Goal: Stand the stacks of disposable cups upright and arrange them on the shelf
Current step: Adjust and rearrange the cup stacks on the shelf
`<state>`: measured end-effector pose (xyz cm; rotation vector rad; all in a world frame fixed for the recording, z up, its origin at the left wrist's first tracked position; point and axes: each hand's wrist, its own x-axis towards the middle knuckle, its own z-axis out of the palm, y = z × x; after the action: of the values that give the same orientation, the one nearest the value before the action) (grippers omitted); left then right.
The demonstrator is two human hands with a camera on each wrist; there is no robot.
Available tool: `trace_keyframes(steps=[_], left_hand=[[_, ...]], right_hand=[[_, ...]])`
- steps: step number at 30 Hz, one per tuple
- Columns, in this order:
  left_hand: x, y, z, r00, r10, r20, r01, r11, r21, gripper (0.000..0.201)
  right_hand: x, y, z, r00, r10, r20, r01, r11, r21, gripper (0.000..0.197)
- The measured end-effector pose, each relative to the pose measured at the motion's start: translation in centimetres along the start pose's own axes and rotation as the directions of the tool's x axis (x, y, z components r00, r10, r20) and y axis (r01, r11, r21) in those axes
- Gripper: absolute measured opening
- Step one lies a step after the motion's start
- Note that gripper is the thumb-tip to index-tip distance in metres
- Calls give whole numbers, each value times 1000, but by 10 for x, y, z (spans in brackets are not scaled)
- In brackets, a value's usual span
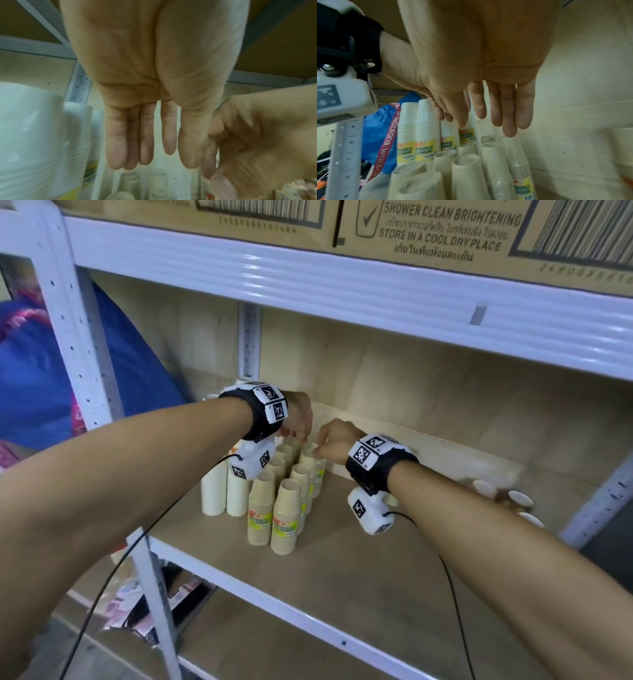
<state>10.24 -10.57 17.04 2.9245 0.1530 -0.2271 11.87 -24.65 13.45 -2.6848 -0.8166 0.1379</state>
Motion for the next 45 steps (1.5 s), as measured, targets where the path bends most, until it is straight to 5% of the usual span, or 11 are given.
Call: trace_keyframes(steps=[6, 12, 16, 28, 35, 45], left_hand=[[-19, -27, 16, 994, -42, 98, 39, 999, 36, 33], [-33, -47, 30, 992, -30, 120, 28, 999, 18, 16], [-36, -58, 46, 990, -31, 139, 38, 998, -46, 38], [-40, -67, 75, 983, -52, 173, 89, 973, -214, 50], [-38, -71, 81, 982, -58, 179, 103, 962, -252, 62], [-39, -72, 80, 984, -41, 172, 84, 965, -248, 53]], right_hand=[[-3, -30, 20, 997, -51, 63, 50, 999, 12, 24], [-11, -41, 33, 991, -71, 110, 73, 997, -13, 28], [-14, -36, 42, 991, -91, 98, 95, 995, -37, 17], [-16, -31, 51, 991, -118, 65, 117, 993, 18, 31], [-17, -29, 57, 978, -129, 164, 129, 992, 11, 23], [-22, -25, 62, 975, -122, 187, 116, 992, 42, 35]])
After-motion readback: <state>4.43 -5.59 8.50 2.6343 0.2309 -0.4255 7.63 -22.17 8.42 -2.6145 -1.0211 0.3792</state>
